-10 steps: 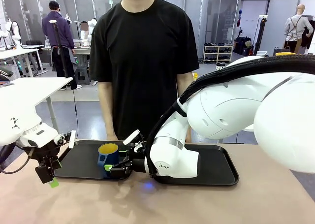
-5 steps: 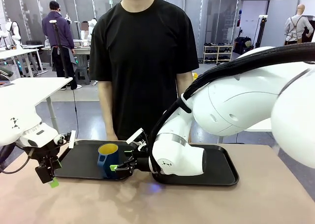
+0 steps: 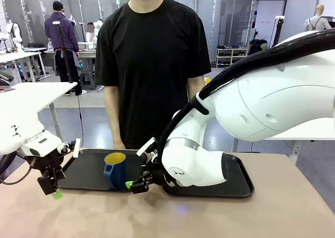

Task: Sort and store the cups by type.
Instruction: Pick up the Handle plastic cup and place it into the empty Flat Tray.

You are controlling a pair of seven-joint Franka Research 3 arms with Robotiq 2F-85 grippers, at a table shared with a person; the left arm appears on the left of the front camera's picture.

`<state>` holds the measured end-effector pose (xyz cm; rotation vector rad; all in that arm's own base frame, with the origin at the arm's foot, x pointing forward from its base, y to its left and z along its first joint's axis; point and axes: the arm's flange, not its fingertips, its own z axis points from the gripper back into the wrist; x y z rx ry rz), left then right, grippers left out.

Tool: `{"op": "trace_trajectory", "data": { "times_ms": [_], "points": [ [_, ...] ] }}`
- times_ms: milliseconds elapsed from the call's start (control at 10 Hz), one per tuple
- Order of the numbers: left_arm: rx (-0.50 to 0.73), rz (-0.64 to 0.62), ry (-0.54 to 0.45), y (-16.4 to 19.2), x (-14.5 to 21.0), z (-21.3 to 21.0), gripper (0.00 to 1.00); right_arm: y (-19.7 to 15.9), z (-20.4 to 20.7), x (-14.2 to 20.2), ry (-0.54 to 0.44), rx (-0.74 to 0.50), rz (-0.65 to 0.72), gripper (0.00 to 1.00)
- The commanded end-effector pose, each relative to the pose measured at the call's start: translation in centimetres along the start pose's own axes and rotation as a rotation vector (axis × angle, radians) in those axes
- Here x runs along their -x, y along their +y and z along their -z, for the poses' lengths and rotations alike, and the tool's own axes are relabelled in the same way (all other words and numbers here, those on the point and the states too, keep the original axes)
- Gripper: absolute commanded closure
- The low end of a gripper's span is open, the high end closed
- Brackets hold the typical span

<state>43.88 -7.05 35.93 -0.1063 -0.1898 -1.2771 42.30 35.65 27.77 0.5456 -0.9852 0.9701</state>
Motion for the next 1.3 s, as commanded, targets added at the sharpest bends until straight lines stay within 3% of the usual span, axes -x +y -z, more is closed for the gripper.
{"op": "trace_trajectory", "data": {
  "times_ms": [0, 300, 400, 1200],
  "points": [
    [0.000, 0.016, -0.016, 0.1, 0.2, 0.0, 0.00, 1.7, -1.4, -0.4, 0.060, 0.028, -0.044, 0.00],
    [0.000, 0.016, -0.016, 0.1, 0.2, 0.0, 0.00, 1.8, -2.7, -0.7, 0.130, 0.046, -0.077, 0.00],
    [0.000, 0.016, -0.016, 0.1, 0.2, 0.0, 0.00, 1.4, -1.5, -0.4, 0.074, 0.025, -0.021, 0.00],
    [0.000, 0.016, -0.016, 0.1, 0.2, 0.0, 0.00, 1.4, -1.5, -0.4, 0.074, 0.025, -0.021, 0.00]
  ]
}}
